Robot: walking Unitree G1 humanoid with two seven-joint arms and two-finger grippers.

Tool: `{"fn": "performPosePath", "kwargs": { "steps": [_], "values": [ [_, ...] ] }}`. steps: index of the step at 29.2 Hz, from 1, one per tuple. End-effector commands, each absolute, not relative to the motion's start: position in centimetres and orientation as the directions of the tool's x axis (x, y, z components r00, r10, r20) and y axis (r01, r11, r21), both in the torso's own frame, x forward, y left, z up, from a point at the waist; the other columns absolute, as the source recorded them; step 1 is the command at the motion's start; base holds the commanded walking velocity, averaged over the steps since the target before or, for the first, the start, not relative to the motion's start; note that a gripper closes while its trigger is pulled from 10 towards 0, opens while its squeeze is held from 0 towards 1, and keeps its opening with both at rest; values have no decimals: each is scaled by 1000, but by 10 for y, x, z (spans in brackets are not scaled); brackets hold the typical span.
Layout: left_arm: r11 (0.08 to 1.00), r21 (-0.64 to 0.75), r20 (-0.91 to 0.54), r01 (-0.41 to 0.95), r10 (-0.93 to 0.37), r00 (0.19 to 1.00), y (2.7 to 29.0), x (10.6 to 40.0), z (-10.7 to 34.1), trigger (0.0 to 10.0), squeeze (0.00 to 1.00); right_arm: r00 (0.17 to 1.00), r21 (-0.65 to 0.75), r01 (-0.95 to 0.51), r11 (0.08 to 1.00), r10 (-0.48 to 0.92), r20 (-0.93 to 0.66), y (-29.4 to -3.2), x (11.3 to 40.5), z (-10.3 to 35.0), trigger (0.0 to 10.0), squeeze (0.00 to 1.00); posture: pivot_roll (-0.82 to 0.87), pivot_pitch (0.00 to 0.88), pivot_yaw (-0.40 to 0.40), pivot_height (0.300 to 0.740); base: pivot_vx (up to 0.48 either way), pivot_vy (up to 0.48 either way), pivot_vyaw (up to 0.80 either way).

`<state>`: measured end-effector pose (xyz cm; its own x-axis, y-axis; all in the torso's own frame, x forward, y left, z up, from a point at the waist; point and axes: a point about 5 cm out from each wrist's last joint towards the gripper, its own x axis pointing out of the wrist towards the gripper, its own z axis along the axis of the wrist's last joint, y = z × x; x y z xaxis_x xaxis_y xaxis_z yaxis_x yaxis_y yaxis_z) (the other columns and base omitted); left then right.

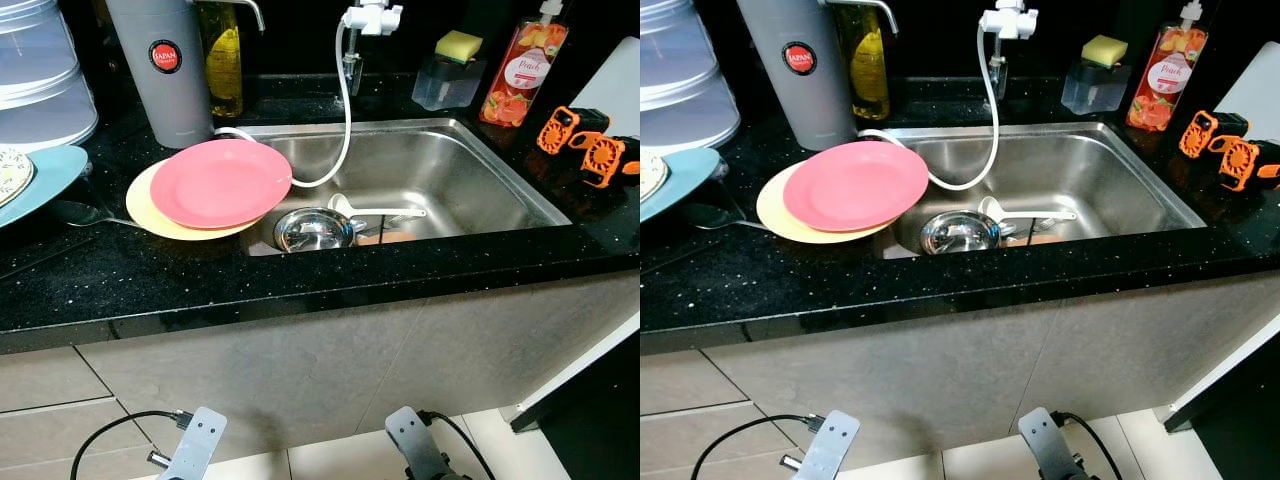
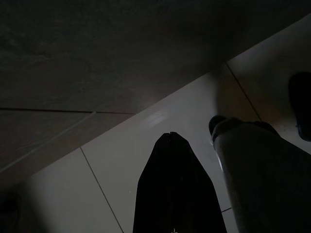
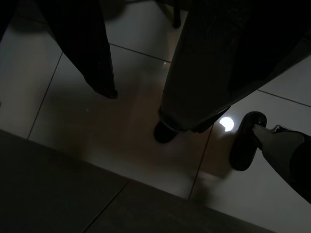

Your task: Kitchen organization

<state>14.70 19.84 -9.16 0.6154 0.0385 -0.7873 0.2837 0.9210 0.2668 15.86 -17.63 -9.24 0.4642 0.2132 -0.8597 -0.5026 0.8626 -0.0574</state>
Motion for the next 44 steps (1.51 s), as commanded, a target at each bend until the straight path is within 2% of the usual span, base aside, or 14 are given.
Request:
{"fn": "performPosePath", "kwargs": {
  "steps": [1,16,26,44],
  "values": [
    [910,286,-793,300,49,607,205,145,-92,10000,0,439,-58,-504,862,199,-876,-181,150,-96,10000,0,52,0,-59,740,0,0,0],
    [897,298,-817,327,63,573,205,135,-97,10000,0,447,-48,-511,858,217,-868,-182,150,-95,10000,0,41,0,-50,740,0,0,0],
    [892,314,-808,326,71,584,207,140,-95,10000,0,442,-44,-508,860,217,-870,-183,148,-95,10000,0,41,0,-48,740,0,-430,0],
    [908,298,-801,296,69,595,208,140,-94,10000,0,445,-36,-501,865,221,-868,-179,150,-95,10000,0,54,0,-51,740,0,0,0]
  ]
}}
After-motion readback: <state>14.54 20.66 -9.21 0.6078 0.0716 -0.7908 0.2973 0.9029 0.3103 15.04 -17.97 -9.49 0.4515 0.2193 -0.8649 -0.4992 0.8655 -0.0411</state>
